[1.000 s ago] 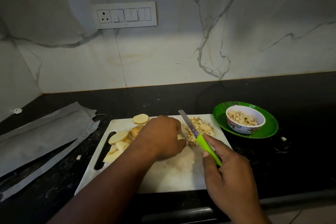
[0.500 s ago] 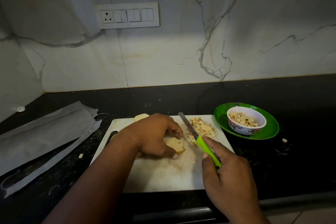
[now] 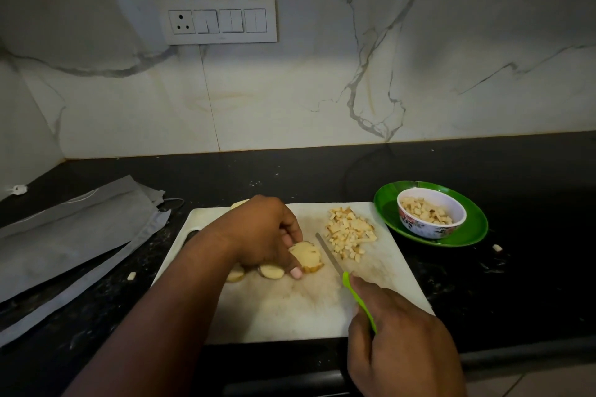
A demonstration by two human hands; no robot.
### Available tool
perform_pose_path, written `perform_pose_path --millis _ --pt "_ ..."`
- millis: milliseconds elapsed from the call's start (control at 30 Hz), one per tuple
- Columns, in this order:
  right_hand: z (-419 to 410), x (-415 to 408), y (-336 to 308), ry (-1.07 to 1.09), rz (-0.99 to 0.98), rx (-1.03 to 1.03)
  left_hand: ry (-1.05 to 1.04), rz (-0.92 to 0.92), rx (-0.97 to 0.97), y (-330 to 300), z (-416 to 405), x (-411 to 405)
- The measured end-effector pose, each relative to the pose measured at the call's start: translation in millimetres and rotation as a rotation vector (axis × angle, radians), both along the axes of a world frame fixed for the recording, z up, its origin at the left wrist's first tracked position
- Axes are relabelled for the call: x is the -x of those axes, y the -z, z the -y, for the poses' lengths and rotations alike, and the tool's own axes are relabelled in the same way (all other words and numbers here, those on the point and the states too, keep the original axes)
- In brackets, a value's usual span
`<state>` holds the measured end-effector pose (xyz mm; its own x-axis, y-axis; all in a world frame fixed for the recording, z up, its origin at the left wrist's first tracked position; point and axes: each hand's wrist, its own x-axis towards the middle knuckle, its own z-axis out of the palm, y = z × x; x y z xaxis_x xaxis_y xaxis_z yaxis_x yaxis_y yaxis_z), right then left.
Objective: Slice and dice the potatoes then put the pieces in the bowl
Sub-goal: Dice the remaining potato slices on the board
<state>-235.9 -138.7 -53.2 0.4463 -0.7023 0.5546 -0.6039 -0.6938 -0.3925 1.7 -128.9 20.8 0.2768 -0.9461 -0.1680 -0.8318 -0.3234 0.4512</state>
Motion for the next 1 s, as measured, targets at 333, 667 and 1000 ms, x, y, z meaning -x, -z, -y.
perform_pose_path --millis 333,667,1000 --pt "-5 -2 -1 0.029 0.04 0.005 0.027 -0.126 0.064 6 -2 -7" --pt "-2 -1 1 -0.012 -0.111 0.055 0.052 -0.253 0.083 7 -4 -12" --pt "0 2 1 -0.001 -0.117 0.013 0.0 -0.229 0.072 4 -3 -7"
